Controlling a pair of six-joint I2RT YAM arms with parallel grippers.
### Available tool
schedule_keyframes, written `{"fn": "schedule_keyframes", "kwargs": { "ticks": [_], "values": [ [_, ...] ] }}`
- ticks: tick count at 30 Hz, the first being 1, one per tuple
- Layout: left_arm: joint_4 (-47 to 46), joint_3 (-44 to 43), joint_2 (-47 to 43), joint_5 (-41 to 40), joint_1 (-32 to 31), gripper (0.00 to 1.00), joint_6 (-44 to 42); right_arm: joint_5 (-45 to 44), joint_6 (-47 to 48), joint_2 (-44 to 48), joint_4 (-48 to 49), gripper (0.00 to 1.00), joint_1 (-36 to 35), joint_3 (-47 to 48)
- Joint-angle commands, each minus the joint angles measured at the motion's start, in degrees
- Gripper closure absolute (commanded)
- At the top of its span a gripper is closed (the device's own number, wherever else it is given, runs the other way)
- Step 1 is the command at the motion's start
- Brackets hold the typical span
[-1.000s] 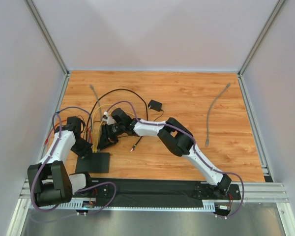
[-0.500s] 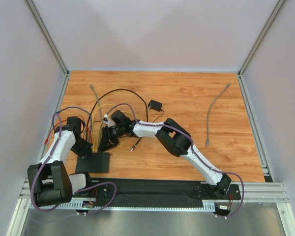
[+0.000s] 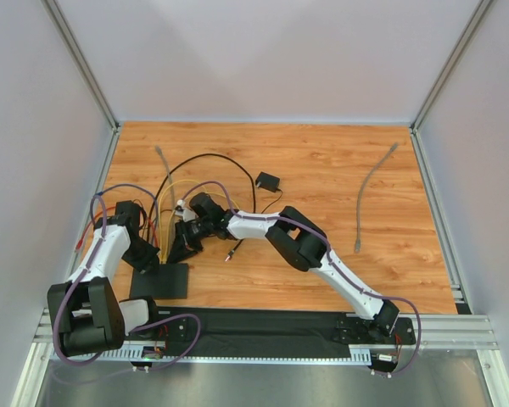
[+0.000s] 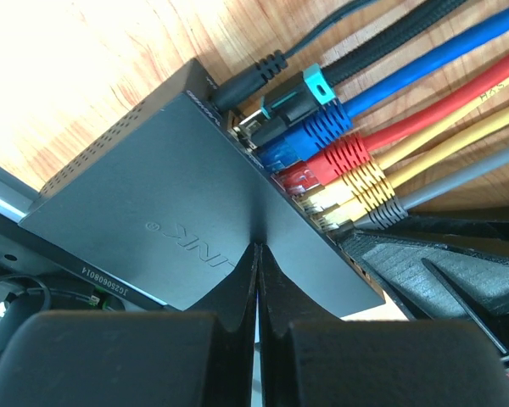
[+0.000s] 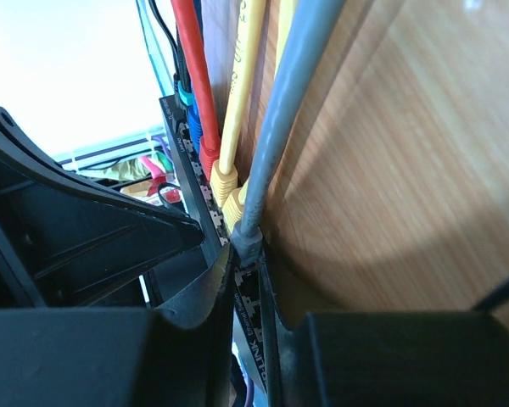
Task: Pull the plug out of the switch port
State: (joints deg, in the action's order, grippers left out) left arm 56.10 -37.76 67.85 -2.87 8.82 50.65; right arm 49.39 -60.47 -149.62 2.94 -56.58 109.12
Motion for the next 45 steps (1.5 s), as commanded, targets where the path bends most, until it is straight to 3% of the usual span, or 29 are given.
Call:
{"fn": "schedule_keyframes", "kwargs": {
  "ticks": [1,3,13,25,31,34,36,37,39,42,45],
  "values": [
    [0.3,0.5,0.7,-0.3,0.5,1.0,0.0,0.7,-2.9,-2.4,4.3,0.95,-1.0,-0.4],
    [0.6,0.4,1.4,-0.6,0.5,1.0,0.1,0.3,-2.9,-2.4,4.3,1.0,-0.9,-0.6],
    [0.8,0.5,5.3,-1.0,0.4,1.0,0.4,-8.2,-9.0,-0.6,7.2,1.0,0.2,-6.6],
    [1.1,0.1,8.8,-0.7,0.5,1.0,0.1,-12.8,3.3,-0.2,-9.5,1.0,0.9,2.3],
    [1.4,0.1,8.9,-0.7,0.5,1.0,0.1,-10.6,-4.6,-0.6,-1.6,1.0,2.0,2.0],
    [1.6,-0.1,8.9,-1.0,0.5,1.0,0.1,-13.3,-1.7,0.1,-7.8,1.0,2.3,3.7],
    [1.6,0.0,8.6,-1.1,0.6,1.0,0.2,-12.2,-6.8,0.4,-1.8,1.0,3.6,0.8],
    [1.6,0.1,8.6,-1.1,0.5,1.0,0.2,-12.6,-6.2,0.2,-2.7,1.0,4.0,1.5],
    [1.6,0.1,8.6,-1.2,0.5,1.0,0.3,-15.4,2.4,-0.4,-15.6,1.0,3.8,8.1],
    [1.5,0.1,9.0,-1.0,0.5,1.0,0.1,-15.4,-2.2,0.3,-10.2,1.0,4.9,5.0],
    [1.3,0.1,9.1,-1.0,0.5,1.0,0.2,-15.9,4.6,-0.3,-18.7,1.0,4.4,9.9]
  ]
}}
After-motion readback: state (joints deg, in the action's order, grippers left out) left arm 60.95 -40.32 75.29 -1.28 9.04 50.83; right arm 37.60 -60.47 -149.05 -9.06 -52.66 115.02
